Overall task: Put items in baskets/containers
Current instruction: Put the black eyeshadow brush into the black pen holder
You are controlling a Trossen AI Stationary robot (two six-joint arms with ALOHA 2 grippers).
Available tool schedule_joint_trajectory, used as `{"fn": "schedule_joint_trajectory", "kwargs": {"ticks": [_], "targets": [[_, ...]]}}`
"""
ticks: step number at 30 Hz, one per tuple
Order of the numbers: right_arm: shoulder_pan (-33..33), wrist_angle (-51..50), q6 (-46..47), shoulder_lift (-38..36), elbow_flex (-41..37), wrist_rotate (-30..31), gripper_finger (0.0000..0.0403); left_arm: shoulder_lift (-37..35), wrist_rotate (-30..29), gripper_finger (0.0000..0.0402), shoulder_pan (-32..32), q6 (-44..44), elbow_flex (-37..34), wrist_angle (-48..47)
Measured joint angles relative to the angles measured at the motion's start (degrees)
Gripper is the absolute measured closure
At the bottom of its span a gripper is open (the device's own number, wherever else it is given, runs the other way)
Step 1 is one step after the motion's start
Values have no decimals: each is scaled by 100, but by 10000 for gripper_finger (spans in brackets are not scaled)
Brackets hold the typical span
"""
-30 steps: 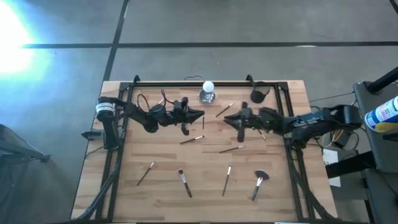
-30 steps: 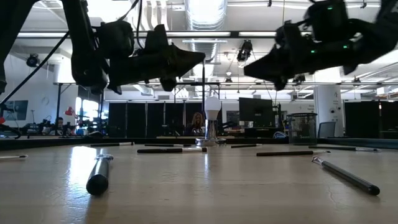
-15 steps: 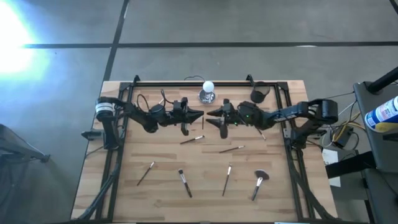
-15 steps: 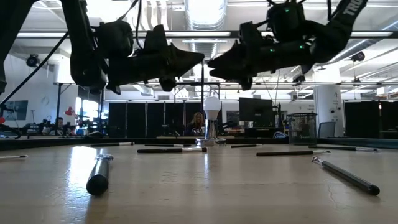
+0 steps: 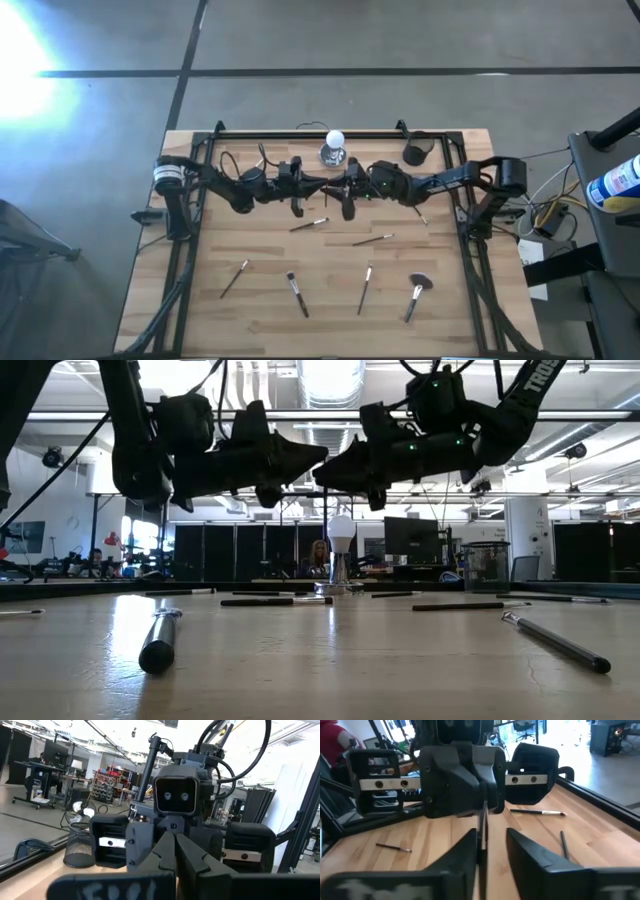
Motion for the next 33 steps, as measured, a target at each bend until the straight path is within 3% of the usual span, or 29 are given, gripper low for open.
{"fn": "schedule_joint_trajectory", "kwargs": {"ticks": [4, 12, 18, 26, 33], "targets": [[2, -21, -46, -190, -120, -1, 382, 0, -16, 394, 2, -207, 2, -8], [-101, -629, -286, -1056, -575, 474, 386, -103, 9, 345, 52, -407, -2, -272], [-420, -1606, -609, -2413, -1045, 1198, 388, -125, 41, 331, 50, -231, -9, -394], [-1577, -2896, -966, -4322, -1588, 1949, 388, -127, 48, 333, 50, -98, -15, -537], [-3028, -3200, -1208, -4687, -1703, 2045, 389, -127, 48, 333, 50, -92, -15, -537]]}}
